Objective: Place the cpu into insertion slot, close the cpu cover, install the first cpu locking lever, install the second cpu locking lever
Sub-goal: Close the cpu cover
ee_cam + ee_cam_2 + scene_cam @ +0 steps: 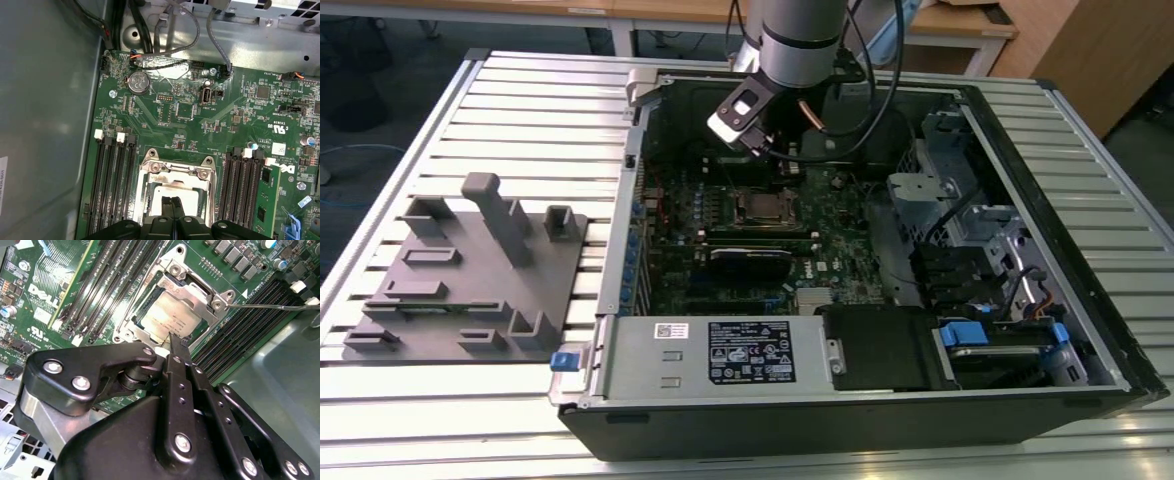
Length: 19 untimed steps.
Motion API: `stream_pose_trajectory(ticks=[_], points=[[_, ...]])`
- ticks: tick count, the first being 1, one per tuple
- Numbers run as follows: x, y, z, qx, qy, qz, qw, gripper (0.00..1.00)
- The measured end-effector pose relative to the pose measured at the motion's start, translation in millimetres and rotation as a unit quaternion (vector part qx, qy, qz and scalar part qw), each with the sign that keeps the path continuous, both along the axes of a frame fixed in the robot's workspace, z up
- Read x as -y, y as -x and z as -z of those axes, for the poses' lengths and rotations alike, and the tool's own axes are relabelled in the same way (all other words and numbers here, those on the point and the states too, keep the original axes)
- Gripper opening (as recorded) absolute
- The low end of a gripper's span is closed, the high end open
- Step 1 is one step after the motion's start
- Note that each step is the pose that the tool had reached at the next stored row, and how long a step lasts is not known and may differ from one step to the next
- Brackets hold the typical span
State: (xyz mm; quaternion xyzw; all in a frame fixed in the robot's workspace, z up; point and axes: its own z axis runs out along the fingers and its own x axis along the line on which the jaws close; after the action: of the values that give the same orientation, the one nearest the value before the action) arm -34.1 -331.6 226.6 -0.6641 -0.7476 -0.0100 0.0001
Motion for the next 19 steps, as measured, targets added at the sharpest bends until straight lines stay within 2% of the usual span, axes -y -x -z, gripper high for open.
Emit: stream_pose_trajectory(ticks=[19], points=[[0.0,0.0,0.0,0.0,0.0,-0.012,0.9999,0.1]])
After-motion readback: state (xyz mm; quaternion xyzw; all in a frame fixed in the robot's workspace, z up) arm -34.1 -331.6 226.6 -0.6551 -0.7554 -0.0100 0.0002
